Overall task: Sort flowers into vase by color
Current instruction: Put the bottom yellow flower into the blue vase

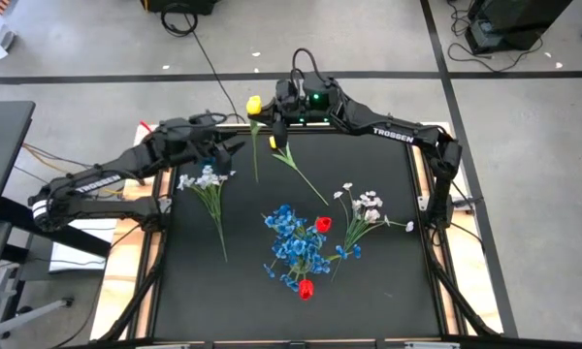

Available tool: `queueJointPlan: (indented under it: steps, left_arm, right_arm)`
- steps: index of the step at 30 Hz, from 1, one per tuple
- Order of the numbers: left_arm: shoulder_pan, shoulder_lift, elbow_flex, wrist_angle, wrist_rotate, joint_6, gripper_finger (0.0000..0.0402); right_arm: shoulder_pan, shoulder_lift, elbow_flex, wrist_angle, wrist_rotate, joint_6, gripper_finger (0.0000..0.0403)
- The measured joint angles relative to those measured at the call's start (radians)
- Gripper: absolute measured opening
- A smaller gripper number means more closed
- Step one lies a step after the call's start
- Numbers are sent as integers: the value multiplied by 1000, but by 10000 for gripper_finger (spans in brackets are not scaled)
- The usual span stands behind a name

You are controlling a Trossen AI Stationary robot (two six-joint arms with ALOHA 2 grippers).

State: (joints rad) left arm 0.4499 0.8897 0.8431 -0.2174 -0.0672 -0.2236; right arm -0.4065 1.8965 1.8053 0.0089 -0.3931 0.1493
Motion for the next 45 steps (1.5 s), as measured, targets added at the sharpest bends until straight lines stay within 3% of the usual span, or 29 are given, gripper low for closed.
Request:
queueJointPlan:
  steps: [5,10,19,24,34,38,42,45]
  left_arm:
    - [5,-1,-99,188,43,-12,215]
    - [5,28,-149,263,79,-11,215]
    - [5,138,-163,508,112,6,208]
    - [4,179,-163,527,127,-2,163]
    - [45,162,-164,541,115,-15,20]
    - [47,163,-165,537,112,18,13]
    - [53,147,-165,529,100,28,13]
    - [68,100,-164,510,35,32,13]
  right_arm:
    - [0,0,0,0,-2,12,11]
    - [0,0,0,-1,-2,13,11]
    - [0,0,0,-3,-2,22,11]
    - [0,0,0,-7,-2,31,11]
    - [-1,-4,-1,-21,3,31,13]
    - [-1,-4,-1,-41,1,30,46]
    - [-10,-9,-1,-89,7,0,106]
    - [-32,-32,-2,-139,16,0,151]
